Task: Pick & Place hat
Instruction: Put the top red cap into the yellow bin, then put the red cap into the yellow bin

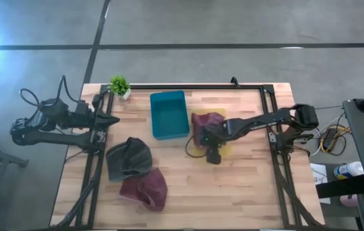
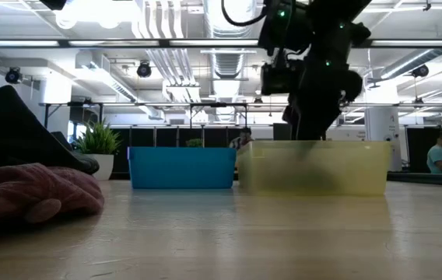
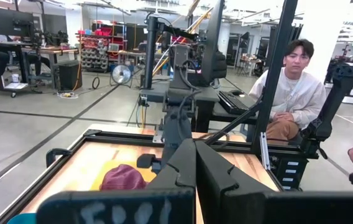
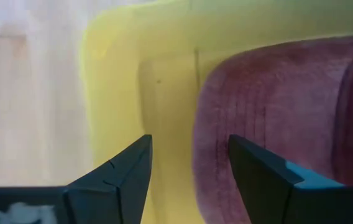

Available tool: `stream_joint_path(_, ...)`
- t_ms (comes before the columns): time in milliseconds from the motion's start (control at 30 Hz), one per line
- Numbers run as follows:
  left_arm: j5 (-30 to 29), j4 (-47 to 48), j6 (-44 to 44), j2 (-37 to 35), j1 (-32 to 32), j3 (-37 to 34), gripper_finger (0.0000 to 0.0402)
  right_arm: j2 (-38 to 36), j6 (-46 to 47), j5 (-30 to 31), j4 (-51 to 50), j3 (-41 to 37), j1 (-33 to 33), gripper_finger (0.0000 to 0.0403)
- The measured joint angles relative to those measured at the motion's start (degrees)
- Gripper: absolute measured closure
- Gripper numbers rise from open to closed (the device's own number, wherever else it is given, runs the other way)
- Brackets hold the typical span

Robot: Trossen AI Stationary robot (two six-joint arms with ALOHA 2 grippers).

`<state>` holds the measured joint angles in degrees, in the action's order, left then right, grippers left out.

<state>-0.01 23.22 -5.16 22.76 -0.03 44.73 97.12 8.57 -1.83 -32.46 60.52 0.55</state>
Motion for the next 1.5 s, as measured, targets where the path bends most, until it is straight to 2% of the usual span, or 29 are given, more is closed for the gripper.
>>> stream_joint_path(167, 0.0, 0.0, 0.0, 0.0, 0.0, 0.0, 0.0401, 2.4, -0.2, 7.5, -0.1, 0.1, 0.8, 0.0200)
stream_joint_path(367, 0.0, 0.0, 0.0, 0.0, 0.0, 0.0, 0.0401, 1.3, 1.6, 14.1, -0.3, 0.0, 0.7, 0.0200)
stream_joint_path(733, 0.0, 0.0, 0.0, 0.0, 0.0, 0.0, 0.0401, -7.8, 5.1, 13.0, 0.0, 0.4, 3.7, 0.0200)
stream_joint_path(900, 0.0, 0.0, 0.0, 0.0, 0.0, 0.0, 0.0401, -9.2, 12.8, 2.5, 5.1, 0.7, 6.4, 0.0200)
stream_joint_path(1067, 0.0, 0.0, 0.0, 0.0, 0.0, 0.0, 0.0401, -5.5, 16.5, 1.6, 15.1, 1.2, 11.4, 0.0200)
stream_joint_path(1167, 0.0, 0.0, 0.0, 0.0, 0.0, 0.0, 0.0401, -1.8, 17.6, 1.7, 16.3, 4.2, 13.6, 0.0200)
stream_joint_path(1500, 0.0, 0.0, 0.0, 0.0, 0.0, 0.0, 0.0401, 14.8, 21.6, 2.7, 16.8, 23.7, 19.5, 0.0200)
